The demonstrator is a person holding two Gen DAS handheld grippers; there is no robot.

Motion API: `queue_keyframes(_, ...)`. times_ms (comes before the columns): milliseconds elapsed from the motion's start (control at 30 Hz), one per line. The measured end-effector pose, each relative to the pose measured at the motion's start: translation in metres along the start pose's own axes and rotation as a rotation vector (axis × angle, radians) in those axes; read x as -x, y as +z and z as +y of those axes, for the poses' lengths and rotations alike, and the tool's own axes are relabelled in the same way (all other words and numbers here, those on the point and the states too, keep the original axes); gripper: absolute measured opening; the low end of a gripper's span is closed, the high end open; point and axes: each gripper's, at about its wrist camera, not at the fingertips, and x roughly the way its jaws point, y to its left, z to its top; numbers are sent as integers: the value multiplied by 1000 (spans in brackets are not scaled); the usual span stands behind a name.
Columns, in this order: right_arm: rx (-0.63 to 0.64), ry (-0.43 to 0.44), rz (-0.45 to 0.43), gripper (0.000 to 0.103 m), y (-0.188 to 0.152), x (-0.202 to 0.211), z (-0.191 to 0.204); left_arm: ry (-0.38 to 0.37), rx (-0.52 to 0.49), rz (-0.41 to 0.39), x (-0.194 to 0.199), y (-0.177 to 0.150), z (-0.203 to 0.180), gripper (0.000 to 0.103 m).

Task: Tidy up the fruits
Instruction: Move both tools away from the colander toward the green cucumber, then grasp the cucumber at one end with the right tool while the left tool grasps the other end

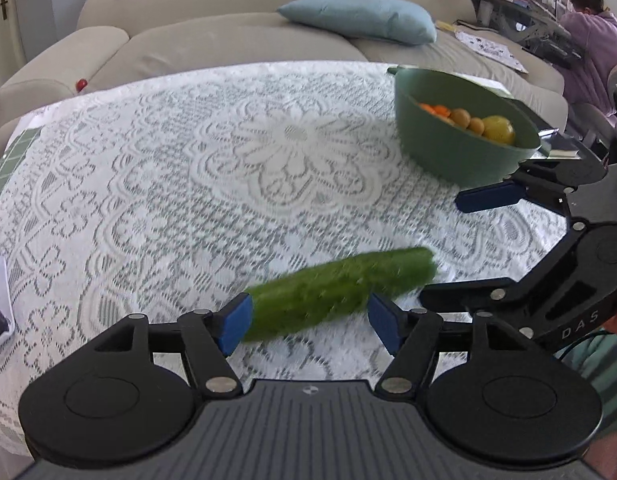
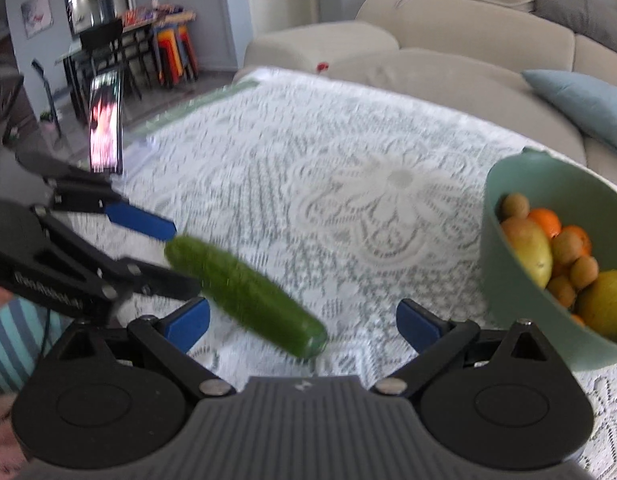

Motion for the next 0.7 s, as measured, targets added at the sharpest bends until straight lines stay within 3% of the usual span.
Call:
queue_keyframes(267, -1, 20, 49, 95, -5, -14, 2, -19, -64, -32, 3, -11, 1, 81)
queue_keyframes(533, 38, 54, 78, 89, -5, -23, 15, 42, -5, -16, -3, -15, 22, 81)
queue_keyframes(700, 28, 51, 95, 85, -4, -30, 15, 71, -32, -6, -13, -18, 21, 81)
